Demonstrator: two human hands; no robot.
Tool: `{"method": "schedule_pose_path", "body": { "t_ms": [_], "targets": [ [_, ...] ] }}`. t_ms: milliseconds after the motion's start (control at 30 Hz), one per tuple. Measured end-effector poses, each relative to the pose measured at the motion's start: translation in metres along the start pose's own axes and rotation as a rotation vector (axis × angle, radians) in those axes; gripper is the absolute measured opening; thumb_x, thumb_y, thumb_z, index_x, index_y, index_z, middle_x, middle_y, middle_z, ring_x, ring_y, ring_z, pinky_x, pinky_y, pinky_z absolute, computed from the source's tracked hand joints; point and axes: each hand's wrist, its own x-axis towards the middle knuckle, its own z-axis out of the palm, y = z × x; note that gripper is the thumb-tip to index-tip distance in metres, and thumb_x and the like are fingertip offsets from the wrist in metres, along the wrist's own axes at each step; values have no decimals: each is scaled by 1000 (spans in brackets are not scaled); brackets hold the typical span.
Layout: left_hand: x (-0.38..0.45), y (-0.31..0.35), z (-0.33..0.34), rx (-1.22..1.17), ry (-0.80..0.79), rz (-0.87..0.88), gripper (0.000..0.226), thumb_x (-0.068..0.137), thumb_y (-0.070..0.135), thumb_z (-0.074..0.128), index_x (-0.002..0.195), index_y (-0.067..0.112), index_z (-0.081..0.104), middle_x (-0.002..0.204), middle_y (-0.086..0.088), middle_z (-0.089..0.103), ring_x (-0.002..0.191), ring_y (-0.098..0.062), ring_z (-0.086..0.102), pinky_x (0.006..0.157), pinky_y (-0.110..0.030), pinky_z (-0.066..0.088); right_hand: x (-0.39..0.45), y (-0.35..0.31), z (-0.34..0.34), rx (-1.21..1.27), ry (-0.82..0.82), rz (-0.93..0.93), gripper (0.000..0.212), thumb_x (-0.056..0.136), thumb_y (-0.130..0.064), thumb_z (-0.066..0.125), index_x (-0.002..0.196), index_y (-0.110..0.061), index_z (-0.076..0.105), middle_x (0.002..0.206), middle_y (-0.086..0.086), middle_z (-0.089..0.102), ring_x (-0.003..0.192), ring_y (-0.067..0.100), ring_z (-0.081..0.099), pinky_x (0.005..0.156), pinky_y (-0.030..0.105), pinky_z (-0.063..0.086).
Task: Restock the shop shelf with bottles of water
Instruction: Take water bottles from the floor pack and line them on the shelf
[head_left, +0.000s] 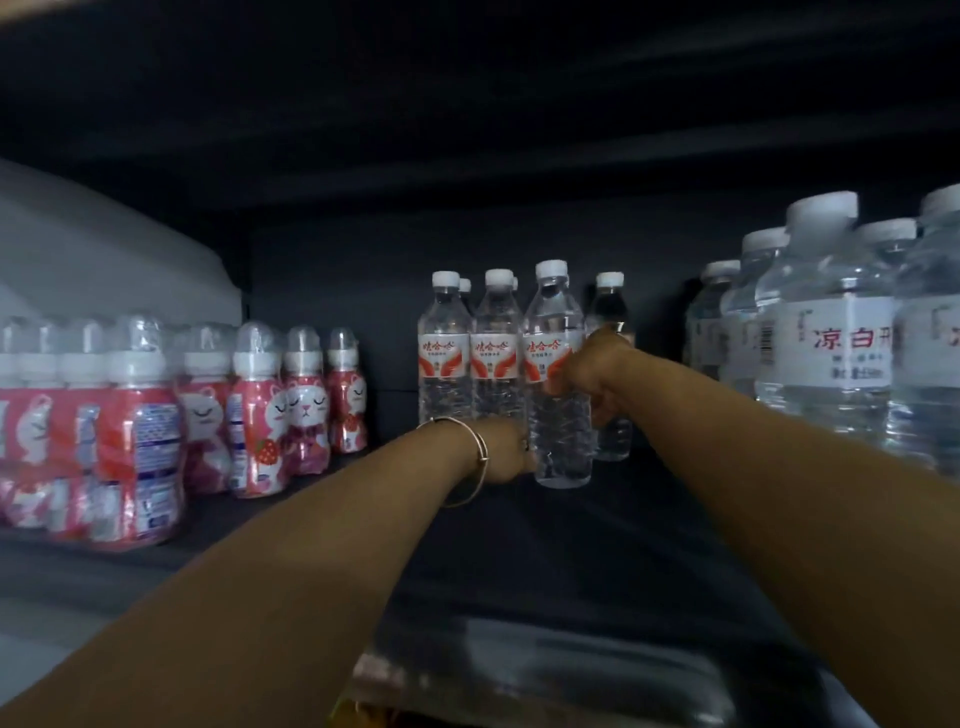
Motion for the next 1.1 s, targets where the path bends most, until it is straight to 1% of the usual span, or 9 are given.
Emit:
{"method": "schedule_pose_path", "body": {
  "t_ms": [133, 233, 300, 367, 533, 700, 800, 967, 1100],
  "targets": [
    [8, -6, 4, 51, -20, -34, 44, 99, 27, 40, 141, 14, 34, 147, -9, 35, 132, -25, 36, 107, -28, 26, 13, 7, 1, 66, -13, 34, 27, 77, -5, 73, 100, -4, 58, 109, 14, 64, 100, 32, 62, 89, 48, 52],
    [10, -10, 7, 62, -27, -46, 44, 99, 28, 40, 140, 12, 36, 147, -11, 33, 132, -26, 35, 107, -28, 25, 18, 8, 6, 51, -10, 26, 35, 77, -8, 73, 107, -3, 58, 112, 15, 64, 102, 31, 62, 91, 45, 51],
    [9, -13, 6, 70, -33, -58, 46, 99, 27, 40, 142, 12, 34, 148, -13, 31, 134, -26, 32, 109, -28, 24, 20, 7, 8, 63, -13, 29, 34, 77, -9, 74, 106, -5, 58, 112, 16, 63, 101, 32, 62, 88, 46, 52],
    [10, -15, 6, 71, -33, -53, 43, 98, 26, 41, 140, 13, 39, 144, -12, 37, 130, -26, 37, 107, -29, 28, 22, 10, 9, 60, -6, 31, 35, 77, -11, 74, 108, -5, 58, 112, 15, 63, 98, 32, 62, 85, 45, 53],
    [6, -16, 5, 66, -37, -46, 42, 99, 24, 40, 140, 13, 40, 148, -13, 32, 135, -27, 33, 108, -30, 26, 22, 15, 12, 18, 22, -4, 31, 80, -16, 72, 105, -5, 57, 107, 12, 63, 96, 28, 61, 88, 40, 52],
    [2, -16, 3, 48, -3, -43, 42, 99, 22, 41, 140, 14, 40, 147, -8, 36, 134, -24, 35, 106, -27, 27, 16, 15, 14, -155, 75, -43, 44, 82, -27, 70, 115, -3, 54, 113, 15, 60, 105, 28, 60, 95, 39, 50],
    [-2, -13, 0, 50, 23, -38, 39, 99, 23, 42, 135, 10, 46, 143, -10, 43, 129, -25, 41, 104, -28, 32, 6, 13, 13, -198, 86, -62, 43, 82, -29, 70, 115, -5, 56, 107, 12, 60, 101, 25, 61, 88, 33, 51],
    [-19, 0, -5, 71, 63, 36, 37, 98, 19, 43, 132, 8, 51, 140, -8, 47, 126, -24, 44, 102, -27, 34, -27, 14, 9, -456, 145, -162, 36, 91, -22, 60, 120, -2, 54, 119, 13, 58, 109, 25, 57, 90, 29, 48],
    [-40, 16, -5, 29, 160, 56, 32, 96, 15, 47, 124, 6, 59, 129, -9, 57, 117, -25, 53, 97, -28, 41, -67, 17, 2, -618, 96, -272, 30, 97, -13, 45, 125, -5, 54, 126, 14, 55, 113, 27, 55, 94, 32, 47]
  ]
}}
